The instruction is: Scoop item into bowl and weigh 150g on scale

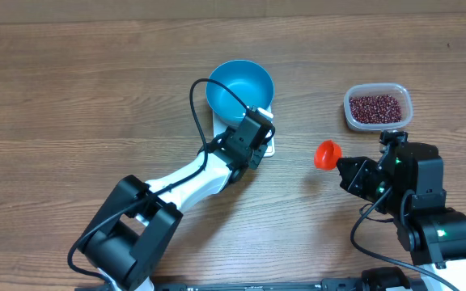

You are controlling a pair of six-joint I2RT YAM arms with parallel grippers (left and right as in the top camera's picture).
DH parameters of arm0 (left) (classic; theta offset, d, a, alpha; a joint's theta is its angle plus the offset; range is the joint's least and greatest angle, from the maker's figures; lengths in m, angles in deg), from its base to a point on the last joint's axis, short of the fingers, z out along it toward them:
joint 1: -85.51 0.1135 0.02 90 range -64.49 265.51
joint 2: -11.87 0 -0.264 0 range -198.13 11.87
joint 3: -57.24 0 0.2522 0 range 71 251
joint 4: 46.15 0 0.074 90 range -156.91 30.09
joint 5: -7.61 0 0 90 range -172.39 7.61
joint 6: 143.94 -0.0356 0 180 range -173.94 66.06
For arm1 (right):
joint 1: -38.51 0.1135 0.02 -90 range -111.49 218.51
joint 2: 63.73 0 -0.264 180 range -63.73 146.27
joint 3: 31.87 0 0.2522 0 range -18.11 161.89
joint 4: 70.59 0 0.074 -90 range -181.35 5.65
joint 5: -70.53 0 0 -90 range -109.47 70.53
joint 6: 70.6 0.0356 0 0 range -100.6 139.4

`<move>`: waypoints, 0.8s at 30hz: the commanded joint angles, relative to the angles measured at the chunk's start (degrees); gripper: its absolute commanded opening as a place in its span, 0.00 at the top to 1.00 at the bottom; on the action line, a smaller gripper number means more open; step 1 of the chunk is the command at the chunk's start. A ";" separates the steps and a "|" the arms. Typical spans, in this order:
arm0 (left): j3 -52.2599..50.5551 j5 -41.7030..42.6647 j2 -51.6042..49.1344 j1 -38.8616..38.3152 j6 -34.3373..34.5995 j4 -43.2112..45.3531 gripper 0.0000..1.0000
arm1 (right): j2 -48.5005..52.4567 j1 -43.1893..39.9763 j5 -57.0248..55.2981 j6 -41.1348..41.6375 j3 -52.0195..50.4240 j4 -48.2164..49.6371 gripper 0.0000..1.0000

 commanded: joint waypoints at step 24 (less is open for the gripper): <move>-0.09 1.44 -2.16 -0.15 -1.53 1.20 0.96 | -0.15 0.22 -0.61 -0.04 1.88 0.35 0.96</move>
